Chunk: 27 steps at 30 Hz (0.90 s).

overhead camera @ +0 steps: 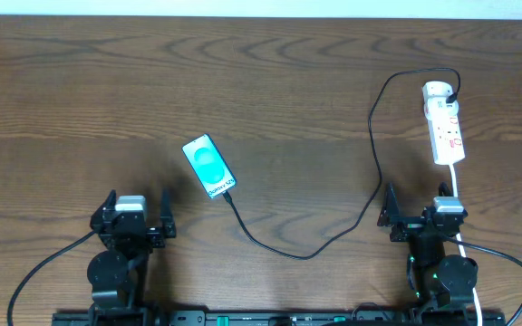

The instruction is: Plug charger to phone and switch on socket

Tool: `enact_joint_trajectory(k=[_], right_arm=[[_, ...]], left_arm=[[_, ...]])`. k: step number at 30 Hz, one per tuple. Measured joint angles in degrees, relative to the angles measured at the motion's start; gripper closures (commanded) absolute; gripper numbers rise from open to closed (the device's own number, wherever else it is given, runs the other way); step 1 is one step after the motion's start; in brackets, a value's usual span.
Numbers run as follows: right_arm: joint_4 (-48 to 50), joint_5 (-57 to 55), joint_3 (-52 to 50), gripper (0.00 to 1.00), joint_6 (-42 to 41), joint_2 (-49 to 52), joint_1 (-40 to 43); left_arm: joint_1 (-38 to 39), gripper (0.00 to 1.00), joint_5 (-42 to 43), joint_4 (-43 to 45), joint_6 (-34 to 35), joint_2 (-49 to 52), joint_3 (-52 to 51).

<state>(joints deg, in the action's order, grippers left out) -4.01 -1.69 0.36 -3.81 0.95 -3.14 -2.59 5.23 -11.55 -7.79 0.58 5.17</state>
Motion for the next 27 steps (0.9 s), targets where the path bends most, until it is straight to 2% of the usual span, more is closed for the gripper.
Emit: enact_joint_trajectory(k=[5, 27], right_arm=[[0.0, 0.0, 0.0, 0.01, 0.0, 0.0, 0.0], [0.0, 0.0, 0.0, 0.01, 0.0, 0.0, 0.0]], left_arm=[[0.0, 0.07, 2.3, 0.0, -0.1, 0.0, 0.0], [0.0, 0.07, 3.5, 0.0, 0.3, 0.0, 0.0]])
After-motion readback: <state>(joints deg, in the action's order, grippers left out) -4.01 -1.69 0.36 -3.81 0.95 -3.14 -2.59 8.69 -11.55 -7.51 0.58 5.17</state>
